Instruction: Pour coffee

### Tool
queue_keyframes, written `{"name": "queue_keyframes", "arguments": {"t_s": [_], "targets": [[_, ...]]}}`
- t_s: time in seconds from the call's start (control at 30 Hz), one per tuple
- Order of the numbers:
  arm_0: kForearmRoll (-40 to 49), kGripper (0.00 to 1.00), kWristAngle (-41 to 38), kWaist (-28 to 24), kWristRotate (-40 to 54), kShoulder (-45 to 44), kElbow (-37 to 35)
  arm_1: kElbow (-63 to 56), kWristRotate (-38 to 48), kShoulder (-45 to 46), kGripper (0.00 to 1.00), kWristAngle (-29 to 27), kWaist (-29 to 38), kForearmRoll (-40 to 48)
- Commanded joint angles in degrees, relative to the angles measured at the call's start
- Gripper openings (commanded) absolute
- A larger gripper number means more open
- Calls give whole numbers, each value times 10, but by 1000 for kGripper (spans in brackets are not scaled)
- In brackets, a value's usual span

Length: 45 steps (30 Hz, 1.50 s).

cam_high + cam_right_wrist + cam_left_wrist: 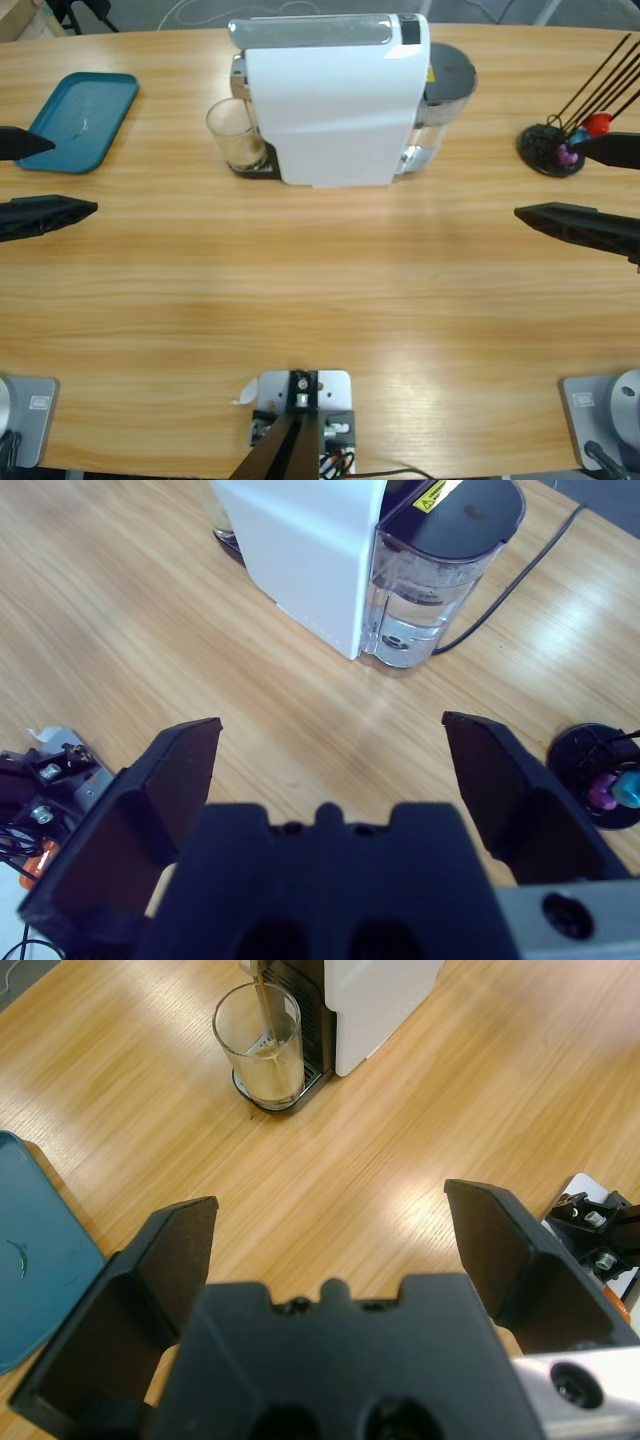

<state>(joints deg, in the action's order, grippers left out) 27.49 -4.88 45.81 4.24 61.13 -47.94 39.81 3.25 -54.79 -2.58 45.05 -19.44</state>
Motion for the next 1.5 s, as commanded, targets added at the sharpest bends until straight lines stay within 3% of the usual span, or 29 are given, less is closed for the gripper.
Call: {"name": "queue_keyframes", "arguments": {"t_s": [0.03,1.5], "targets": [[-2,1000,4,-5,-5,-8,17,-24,-6,-6,1000,4,-6,-4],[-31,1000,-1,-4,-46,-20,39,-34,-5,-9,1000,23,-6,15]]}}
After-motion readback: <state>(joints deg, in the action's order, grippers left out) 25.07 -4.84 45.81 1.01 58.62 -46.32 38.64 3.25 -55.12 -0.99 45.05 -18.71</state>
